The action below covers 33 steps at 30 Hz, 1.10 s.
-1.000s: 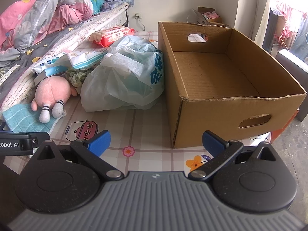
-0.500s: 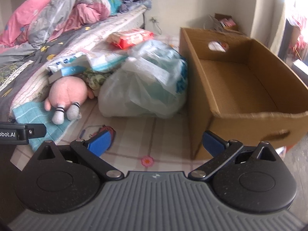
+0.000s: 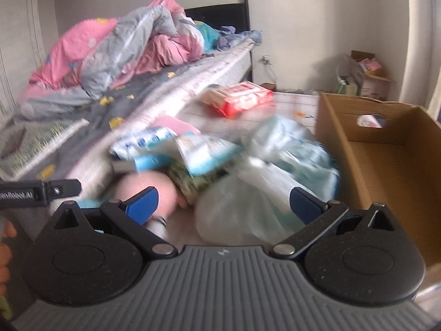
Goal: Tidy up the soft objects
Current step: 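Reach the right gripper into the pile and grasp the white cotton-swab packet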
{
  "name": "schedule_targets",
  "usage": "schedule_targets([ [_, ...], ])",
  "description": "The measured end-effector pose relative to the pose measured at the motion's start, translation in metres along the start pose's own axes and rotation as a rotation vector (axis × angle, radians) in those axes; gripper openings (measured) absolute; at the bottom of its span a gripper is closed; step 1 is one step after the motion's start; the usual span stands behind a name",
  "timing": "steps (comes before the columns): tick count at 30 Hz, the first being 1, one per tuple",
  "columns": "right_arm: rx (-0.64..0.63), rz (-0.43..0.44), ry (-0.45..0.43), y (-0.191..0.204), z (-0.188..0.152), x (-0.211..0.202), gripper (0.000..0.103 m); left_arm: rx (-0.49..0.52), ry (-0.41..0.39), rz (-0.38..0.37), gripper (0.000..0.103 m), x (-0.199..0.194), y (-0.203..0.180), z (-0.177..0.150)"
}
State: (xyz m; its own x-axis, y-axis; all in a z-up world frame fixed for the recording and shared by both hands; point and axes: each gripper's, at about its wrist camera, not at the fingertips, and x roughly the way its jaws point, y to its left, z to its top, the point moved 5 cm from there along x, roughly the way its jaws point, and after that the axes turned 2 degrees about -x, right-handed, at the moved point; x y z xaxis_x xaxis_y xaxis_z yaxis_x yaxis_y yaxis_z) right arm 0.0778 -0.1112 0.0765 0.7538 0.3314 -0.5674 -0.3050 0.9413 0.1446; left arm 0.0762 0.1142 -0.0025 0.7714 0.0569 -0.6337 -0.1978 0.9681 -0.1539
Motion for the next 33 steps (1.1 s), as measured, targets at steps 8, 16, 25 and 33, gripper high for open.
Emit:
schedule_targets([
  [8,0.047,0.060,-0.007,0.010,0.032,0.035,0.102,-0.018,0.011,-0.045,0.099,0.021,0.009,0.025],
  [16,0.006,0.178,0.136,-0.008,0.077,0.047,0.098,-0.034,0.060,-0.189,0.084,0.049,-0.018,0.038],
  [25,-0.045,0.430,0.337,-0.021,0.142,0.120,0.068,-0.061,0.142,-0.362,0.059,0.085,-0.069,0.041],
  [33,0.058,0.513,0.612,-0.022,0.113,0.246,0.048,-0.116,0.237,-0.355,0.051,0.128,-0.088,0.042],
])
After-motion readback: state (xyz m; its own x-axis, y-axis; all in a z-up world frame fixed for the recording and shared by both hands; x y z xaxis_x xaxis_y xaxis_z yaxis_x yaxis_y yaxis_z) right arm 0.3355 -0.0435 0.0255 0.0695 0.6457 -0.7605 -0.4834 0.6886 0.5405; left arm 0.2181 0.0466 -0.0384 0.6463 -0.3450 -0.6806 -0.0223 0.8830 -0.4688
